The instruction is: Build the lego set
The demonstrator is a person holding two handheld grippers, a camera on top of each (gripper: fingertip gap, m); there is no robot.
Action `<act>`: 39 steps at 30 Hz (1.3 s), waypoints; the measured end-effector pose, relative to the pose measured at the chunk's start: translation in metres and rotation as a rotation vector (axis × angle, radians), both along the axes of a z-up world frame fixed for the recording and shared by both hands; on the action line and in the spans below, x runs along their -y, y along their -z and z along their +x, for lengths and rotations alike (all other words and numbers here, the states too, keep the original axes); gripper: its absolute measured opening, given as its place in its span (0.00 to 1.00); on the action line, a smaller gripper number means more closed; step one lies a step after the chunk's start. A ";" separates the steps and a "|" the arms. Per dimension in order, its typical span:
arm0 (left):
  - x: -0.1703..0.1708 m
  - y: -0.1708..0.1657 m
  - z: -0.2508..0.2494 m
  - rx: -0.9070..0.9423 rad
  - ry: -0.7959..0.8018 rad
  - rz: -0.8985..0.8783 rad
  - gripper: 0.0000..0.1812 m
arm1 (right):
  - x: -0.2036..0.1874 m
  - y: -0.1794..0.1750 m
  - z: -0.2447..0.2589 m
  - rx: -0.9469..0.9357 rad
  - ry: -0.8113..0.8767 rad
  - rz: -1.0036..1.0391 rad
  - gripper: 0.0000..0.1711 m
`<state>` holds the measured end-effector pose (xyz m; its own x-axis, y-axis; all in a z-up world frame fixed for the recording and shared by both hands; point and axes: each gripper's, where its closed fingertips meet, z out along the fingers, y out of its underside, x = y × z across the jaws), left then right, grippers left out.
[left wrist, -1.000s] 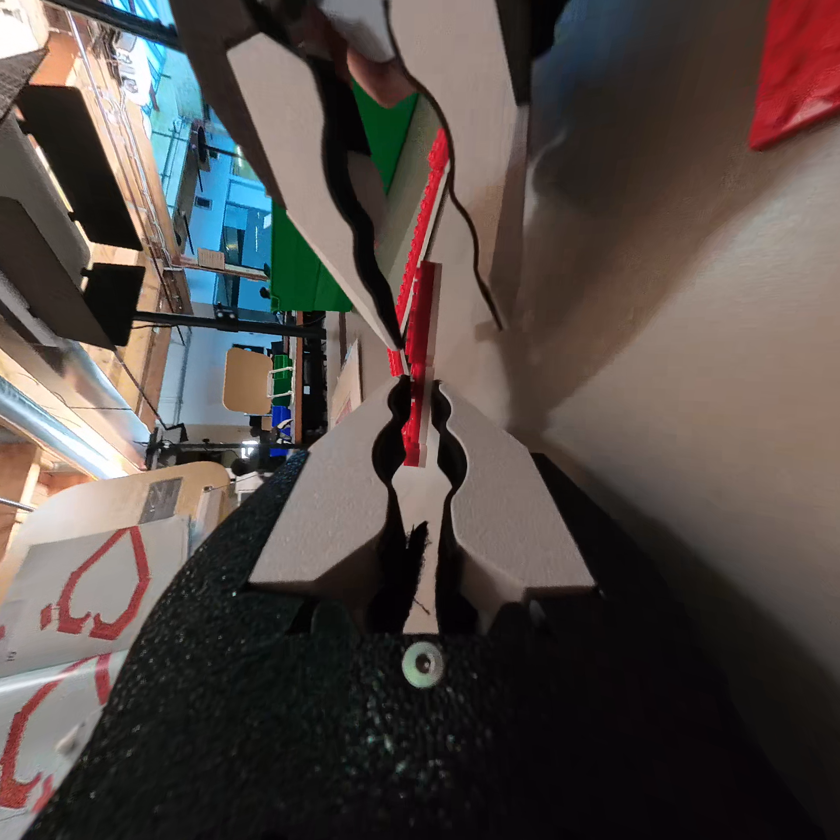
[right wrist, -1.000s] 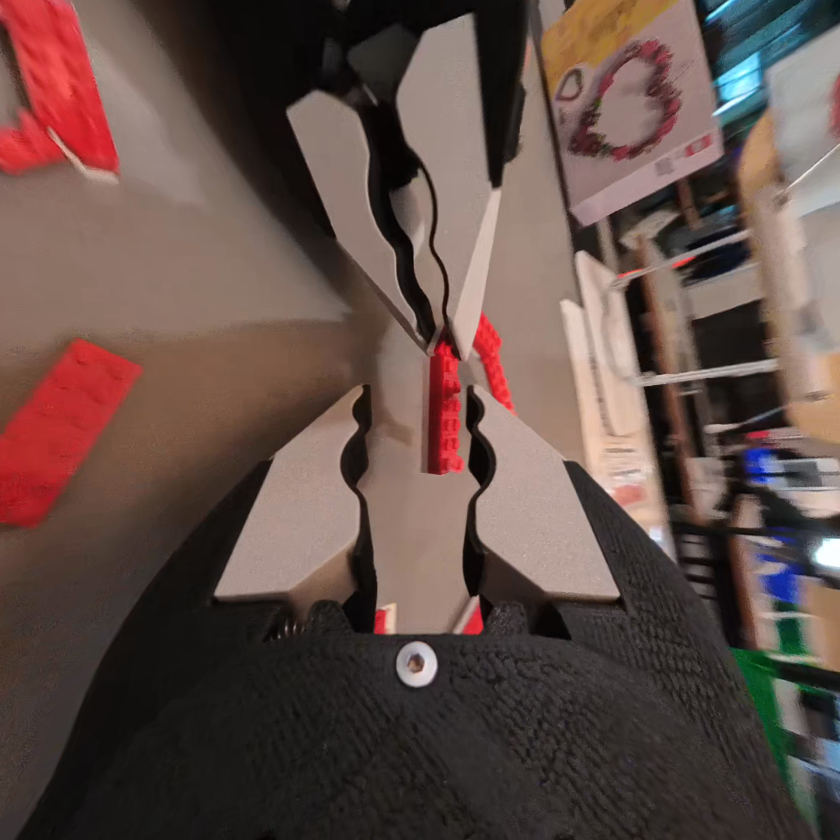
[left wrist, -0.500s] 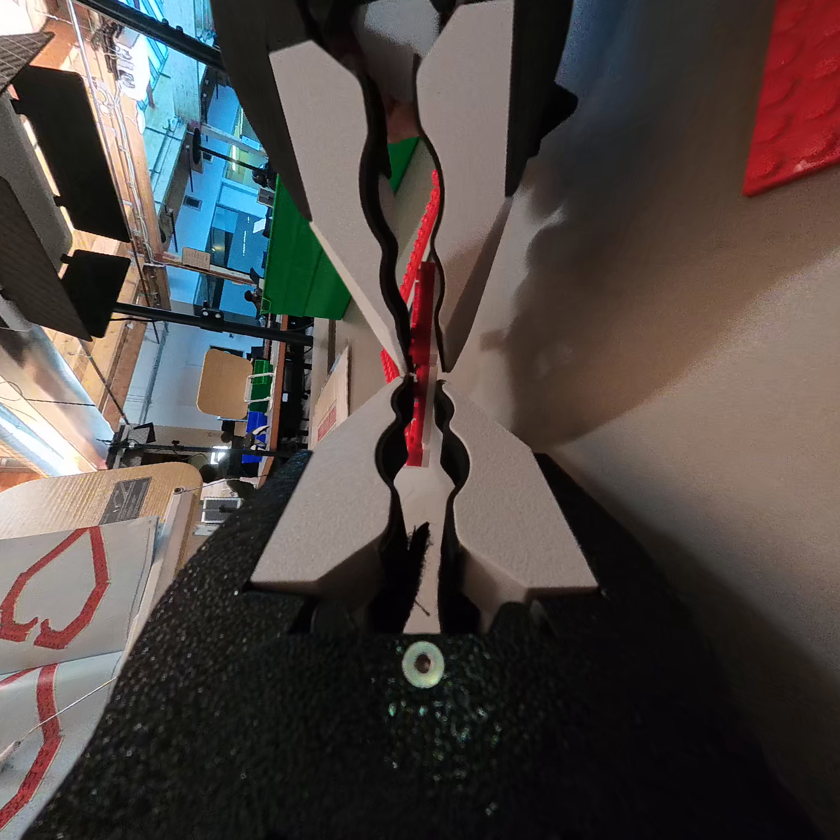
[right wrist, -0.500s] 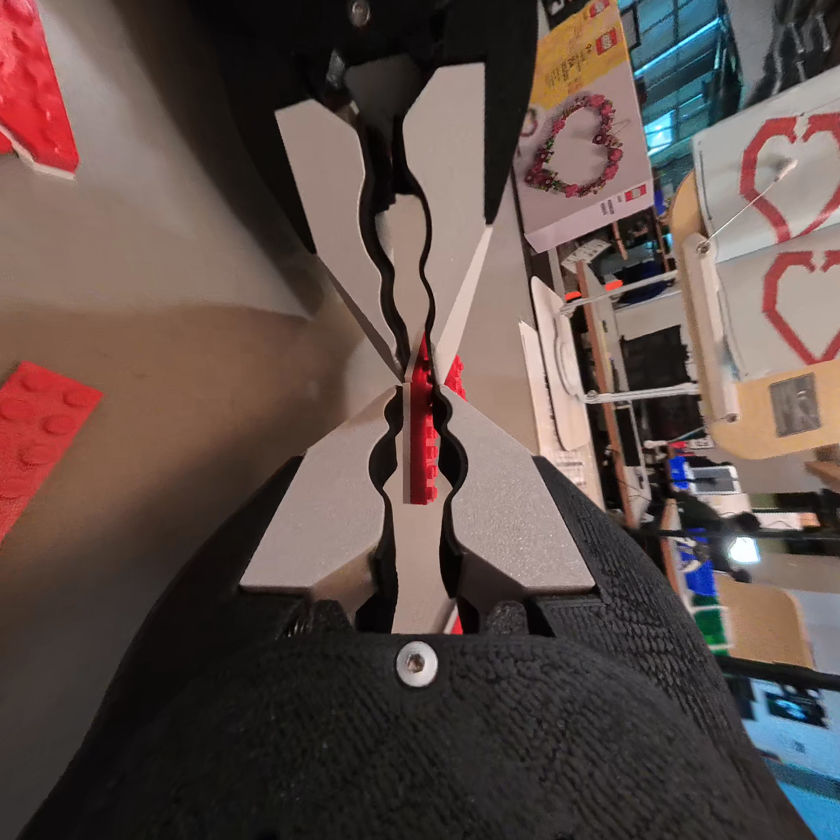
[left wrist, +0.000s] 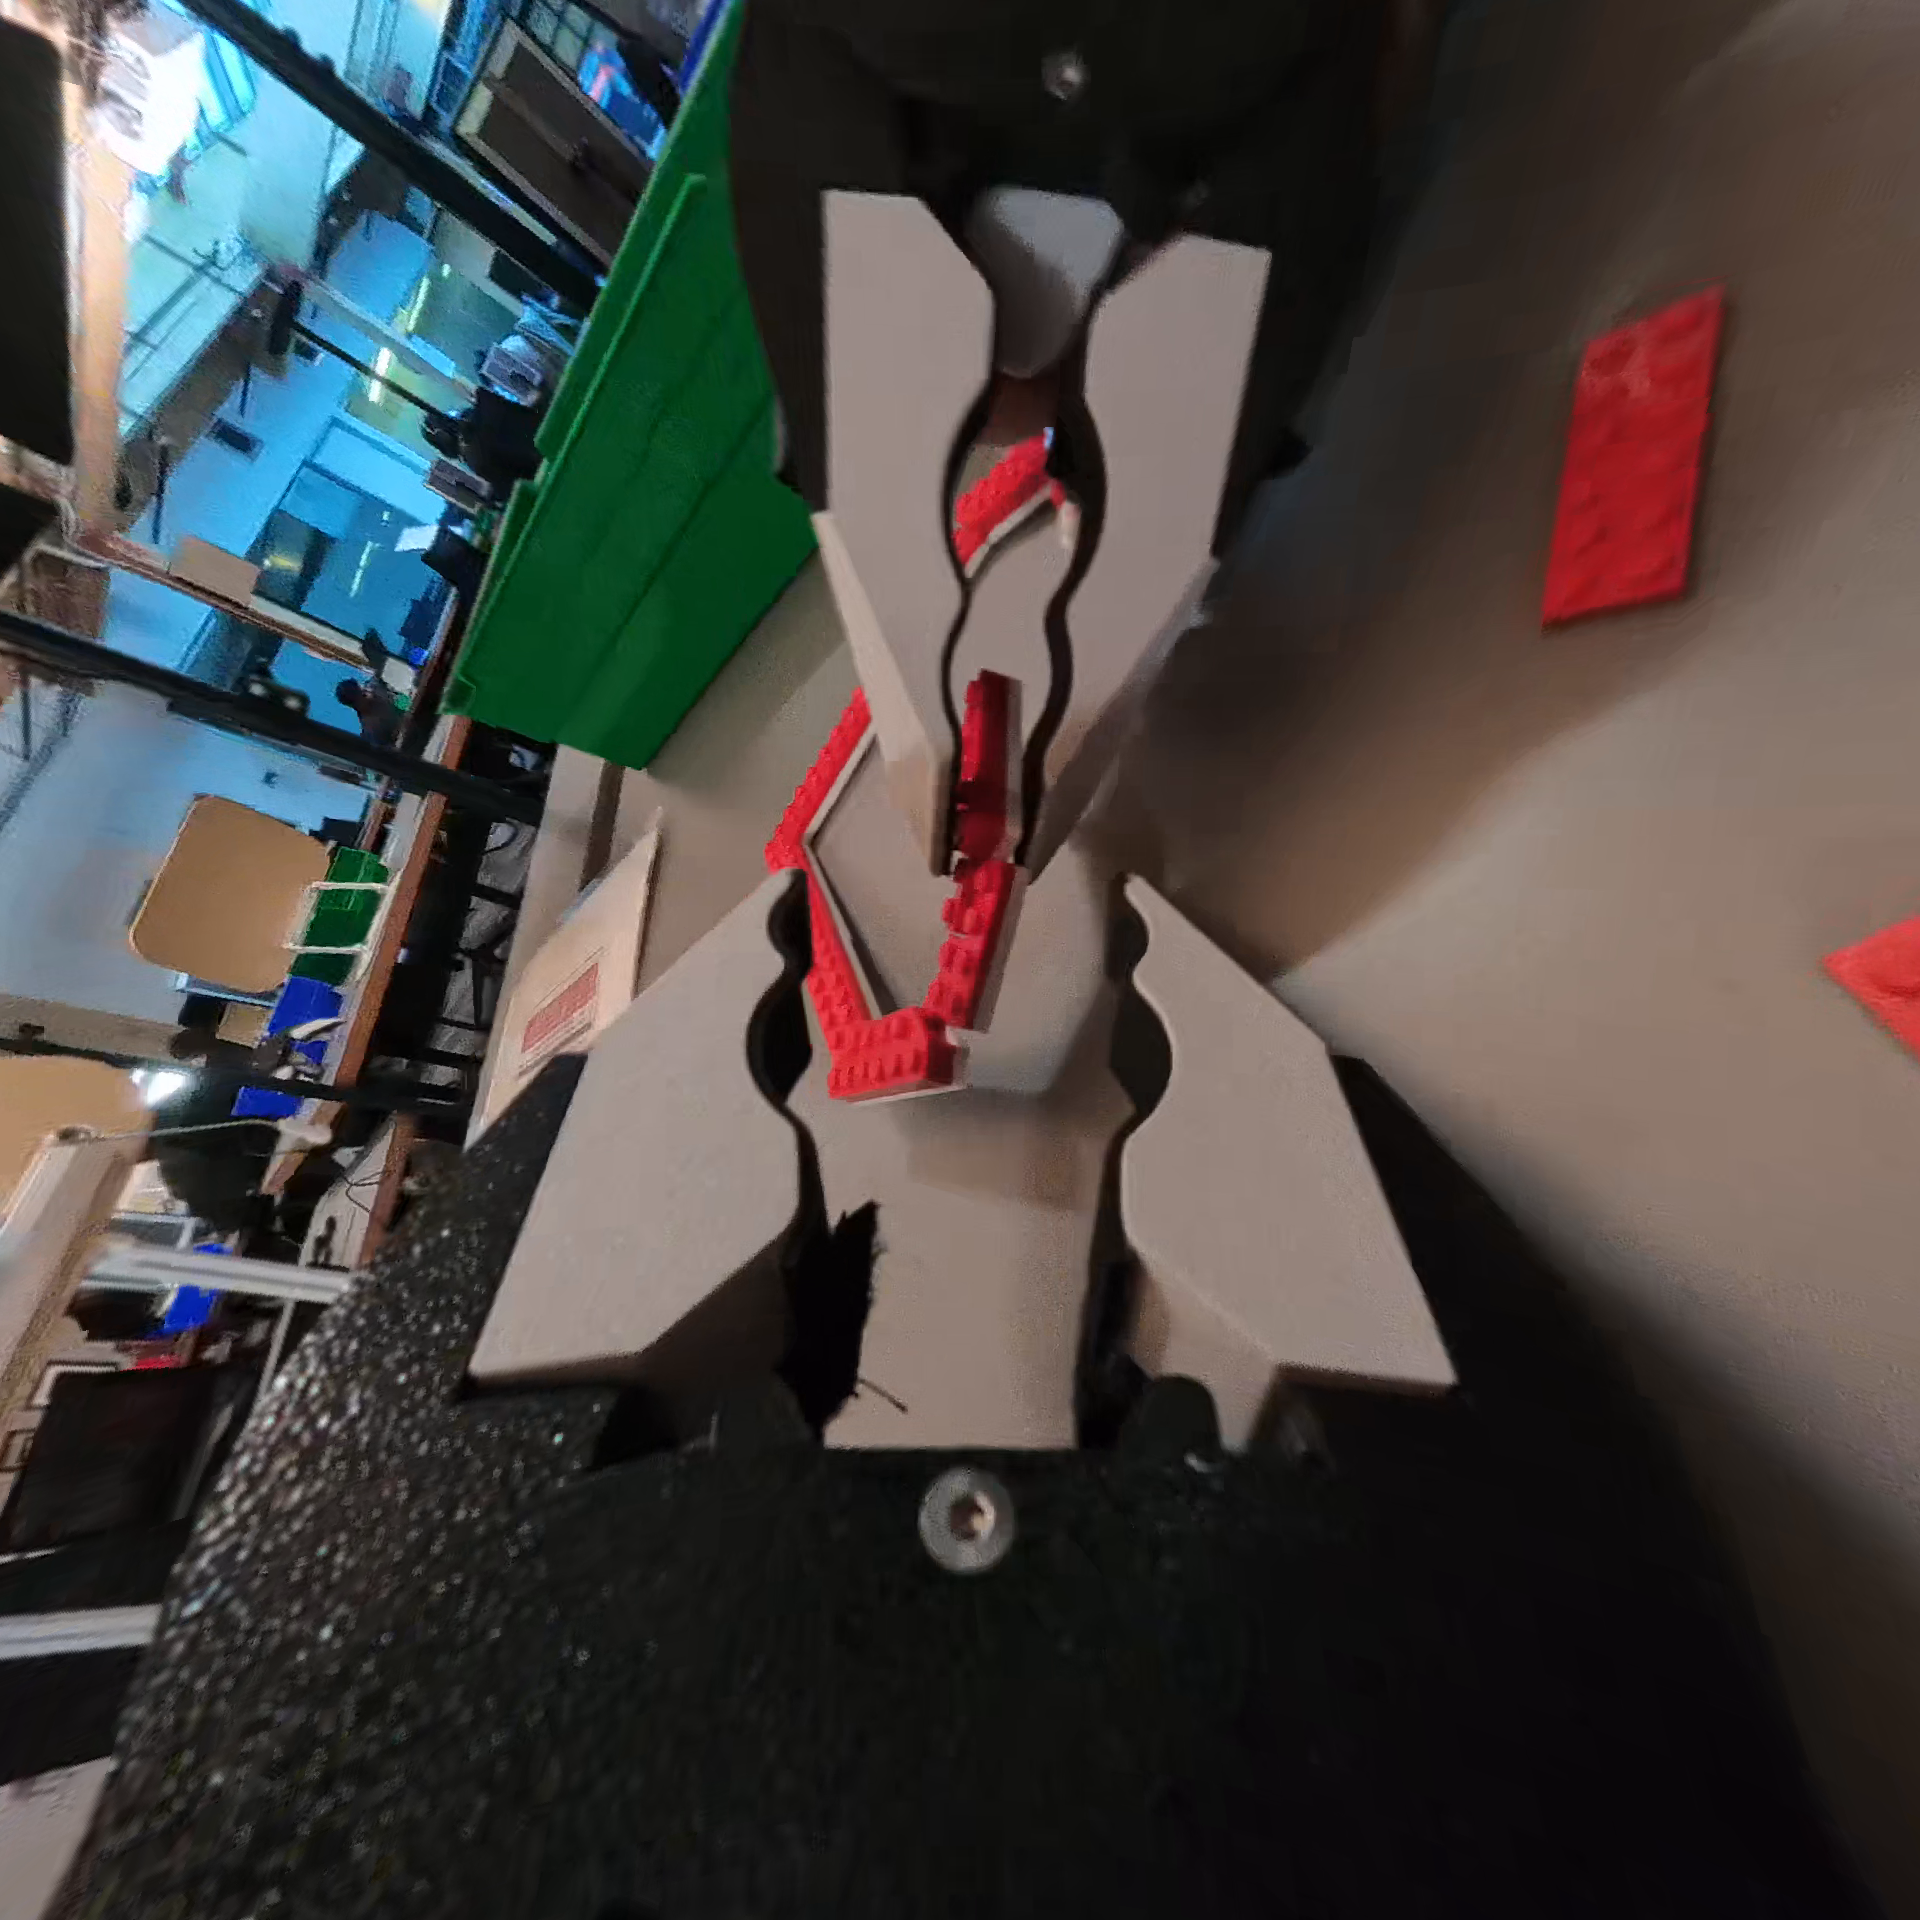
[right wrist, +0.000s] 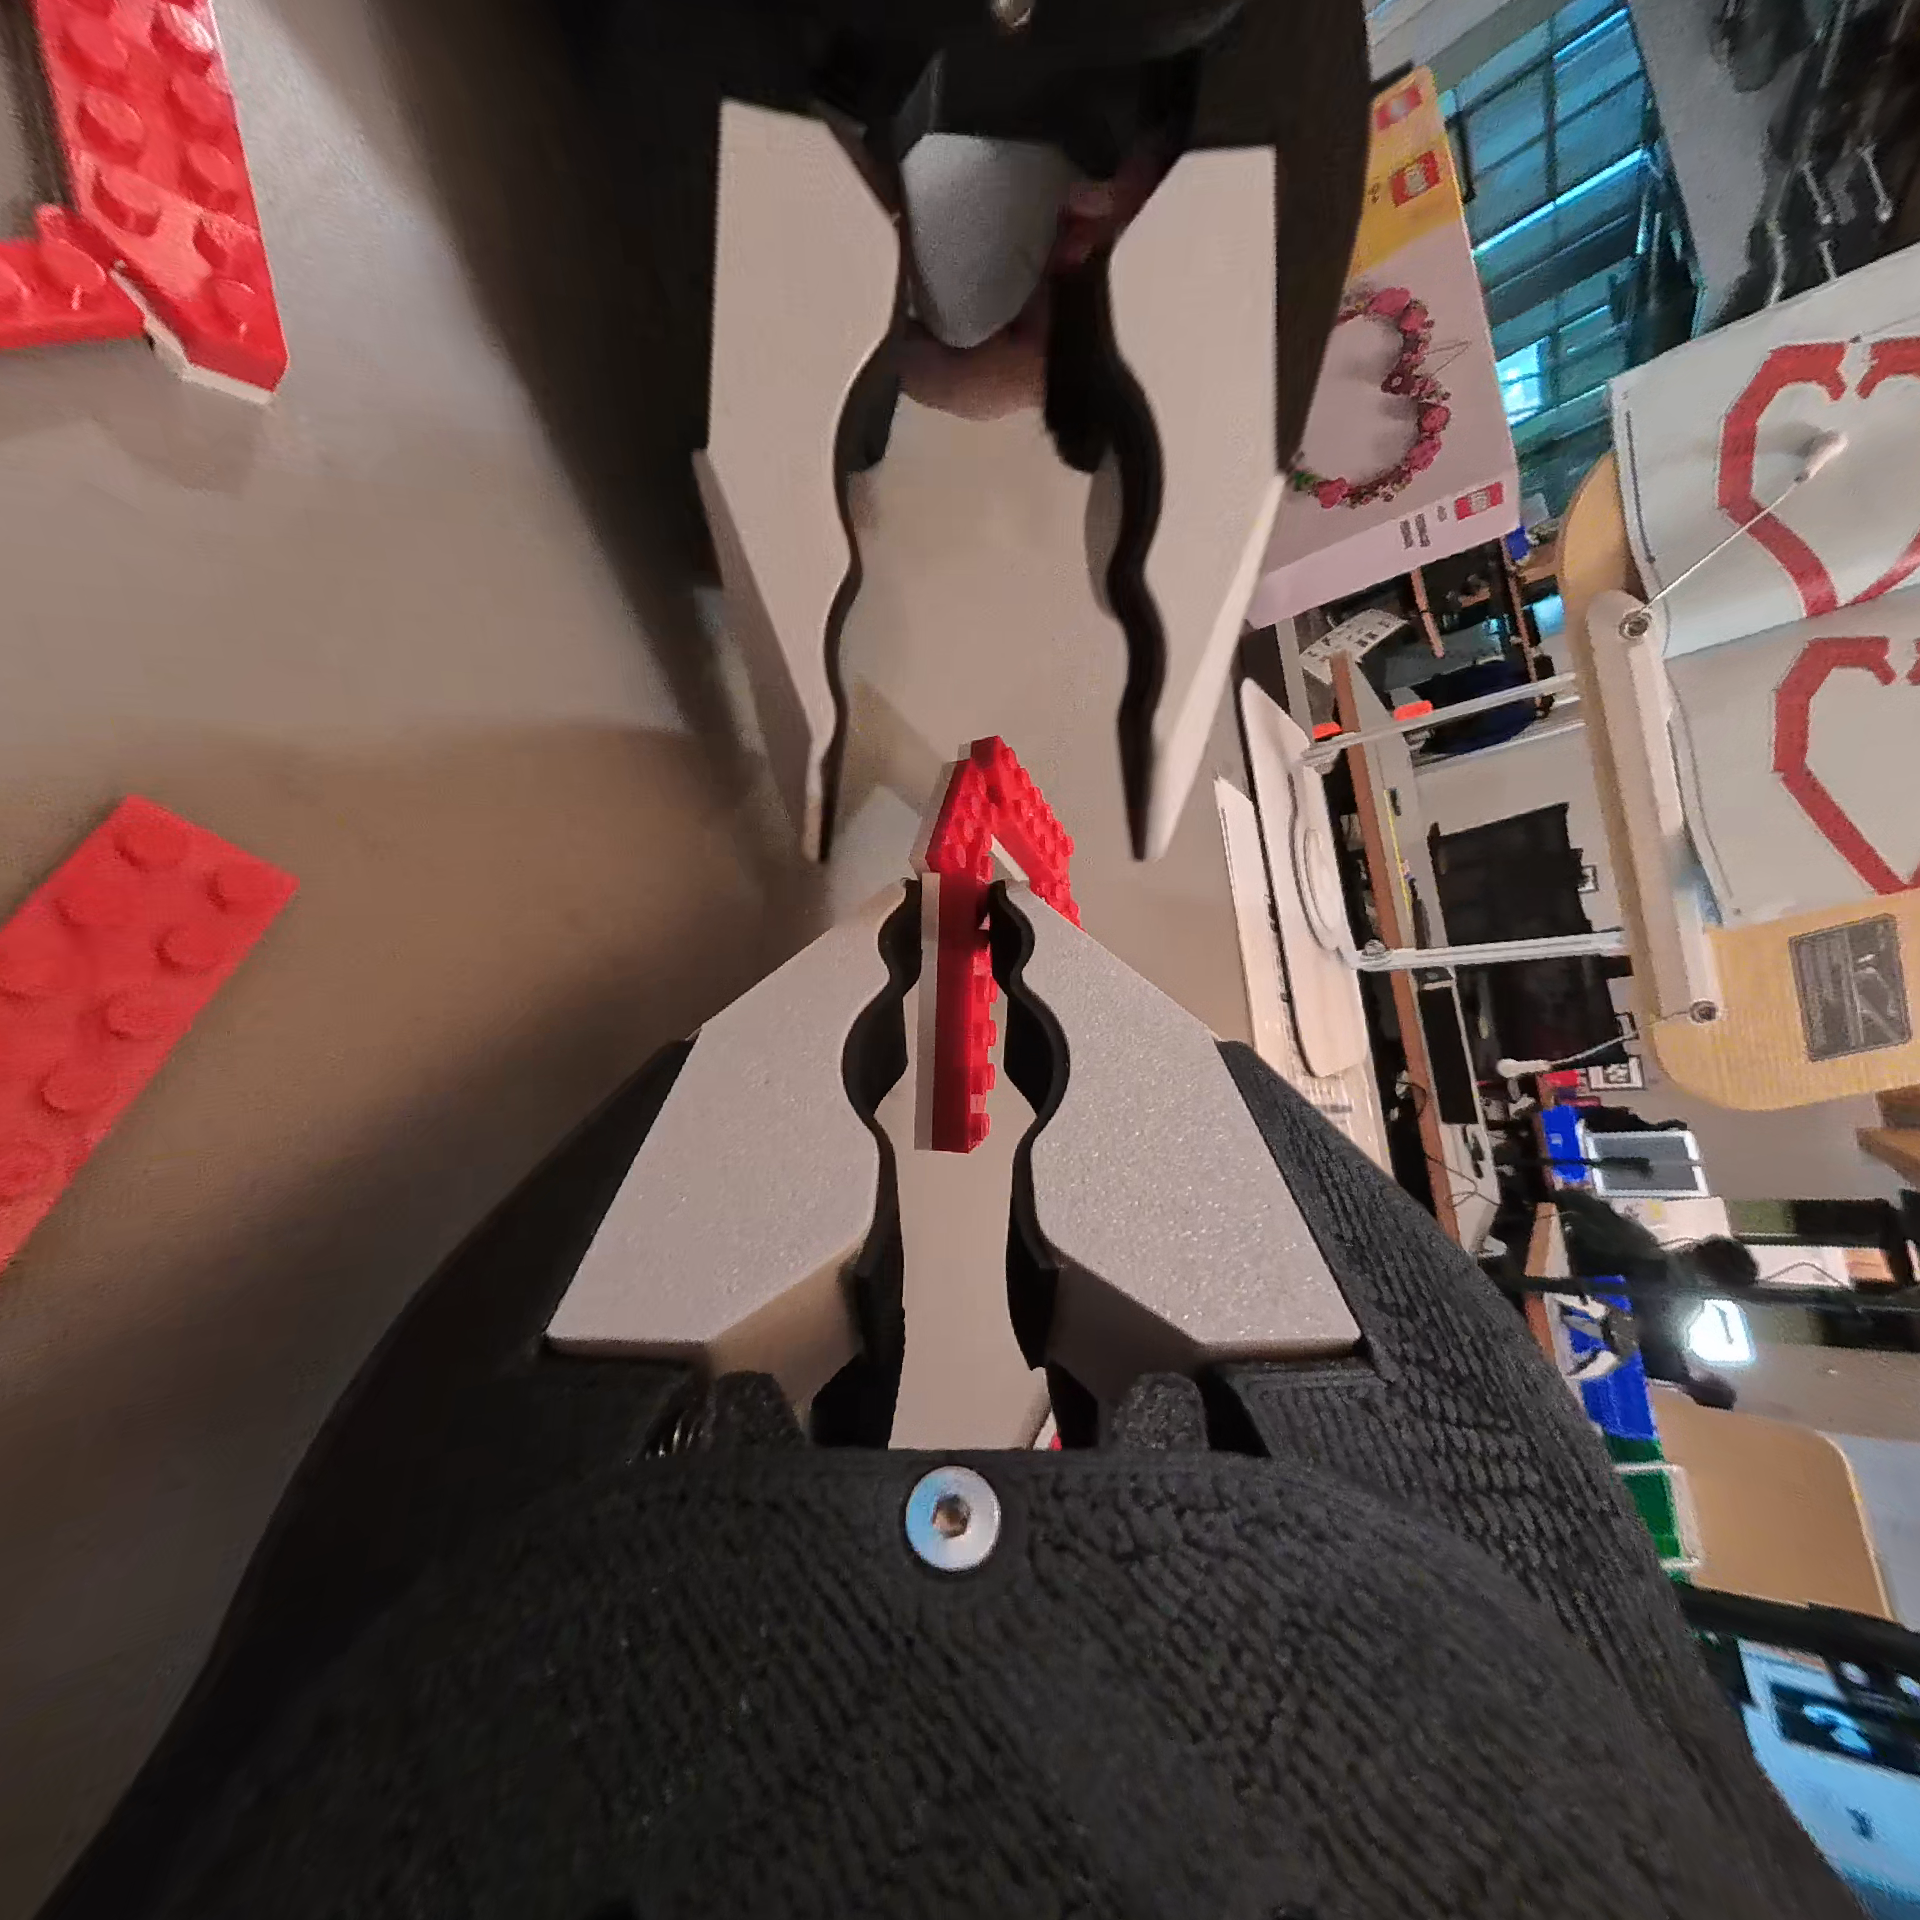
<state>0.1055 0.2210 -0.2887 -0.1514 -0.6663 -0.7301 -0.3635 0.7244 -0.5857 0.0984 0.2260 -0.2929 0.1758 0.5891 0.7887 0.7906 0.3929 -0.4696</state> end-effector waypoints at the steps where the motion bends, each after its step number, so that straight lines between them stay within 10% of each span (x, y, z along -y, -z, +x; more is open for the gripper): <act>1: -0.002 -0.002 -0.001 0.009 -0.004 0.001 0.31 | 0.000 0.001 0.000 -0.005 0.000 -0.005 0.07; 22: -0.012 0.009 0.000 -0.085 -0.031 0.446 0.03 | 0.001 0.000 -0.006 -0.076 -0.012 -0.047 0.06; 39: -0.009 0.001 0.004 0.005 -0.052 0.240 0.10 | -0.004 -0.002 0.006 -0.026 0.043 0.023 0.08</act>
